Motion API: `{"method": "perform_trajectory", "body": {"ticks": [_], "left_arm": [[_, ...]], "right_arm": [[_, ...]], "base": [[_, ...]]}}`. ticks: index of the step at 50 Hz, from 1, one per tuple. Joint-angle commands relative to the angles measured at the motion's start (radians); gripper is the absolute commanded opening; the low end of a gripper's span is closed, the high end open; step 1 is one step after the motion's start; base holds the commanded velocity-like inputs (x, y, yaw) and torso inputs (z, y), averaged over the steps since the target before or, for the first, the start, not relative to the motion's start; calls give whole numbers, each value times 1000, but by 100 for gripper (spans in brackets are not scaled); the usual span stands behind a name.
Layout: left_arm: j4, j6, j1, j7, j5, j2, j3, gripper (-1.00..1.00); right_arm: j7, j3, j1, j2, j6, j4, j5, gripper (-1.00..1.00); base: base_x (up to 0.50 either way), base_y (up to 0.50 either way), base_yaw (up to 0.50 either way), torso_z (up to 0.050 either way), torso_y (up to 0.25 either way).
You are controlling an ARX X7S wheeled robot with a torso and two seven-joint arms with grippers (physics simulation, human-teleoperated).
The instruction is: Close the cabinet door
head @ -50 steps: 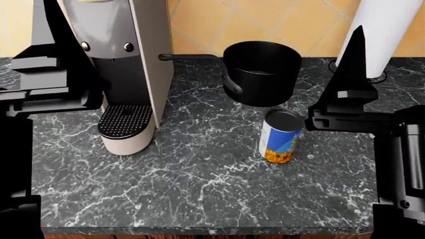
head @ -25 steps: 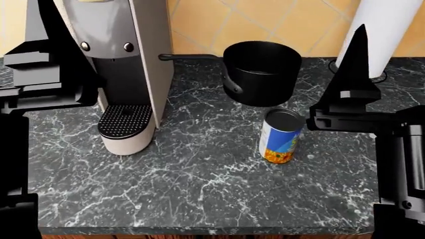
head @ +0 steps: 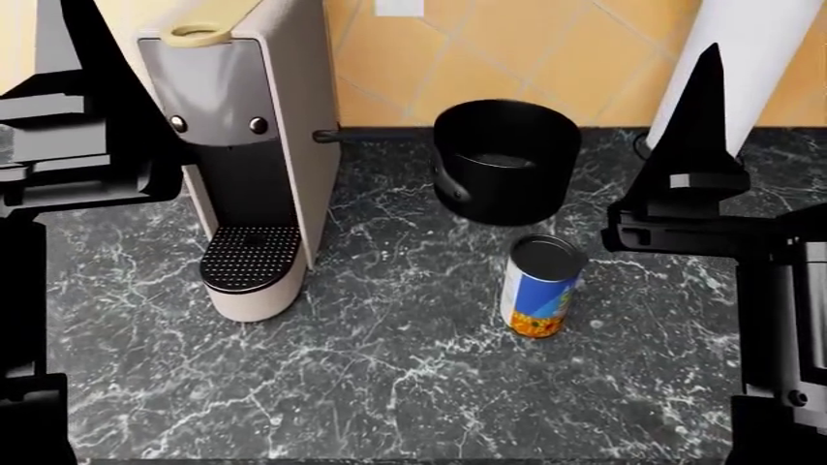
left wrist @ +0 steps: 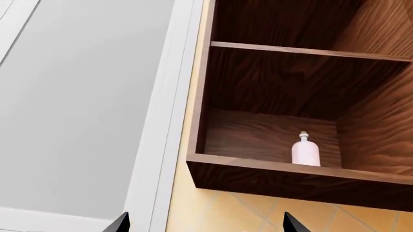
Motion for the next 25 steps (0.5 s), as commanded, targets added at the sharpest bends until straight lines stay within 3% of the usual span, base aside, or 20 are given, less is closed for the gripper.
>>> {"method": "perform_trajectory", "body": {"ticks": [1, 25], "left_arm": [[0, -2, -2, 0, 1, -1, 2, 100], [1, -13, -9, 1, -3, -4, 8, 100]], "right_arm": [[-4, 2, -3, -2, 0, 2, -1, 100], [-6, 7, -9, -3, 1, -2, -4, 100]], "base": [[0, 0, 0, 50, 0], [0, 0, 0, 50, 0]]}}
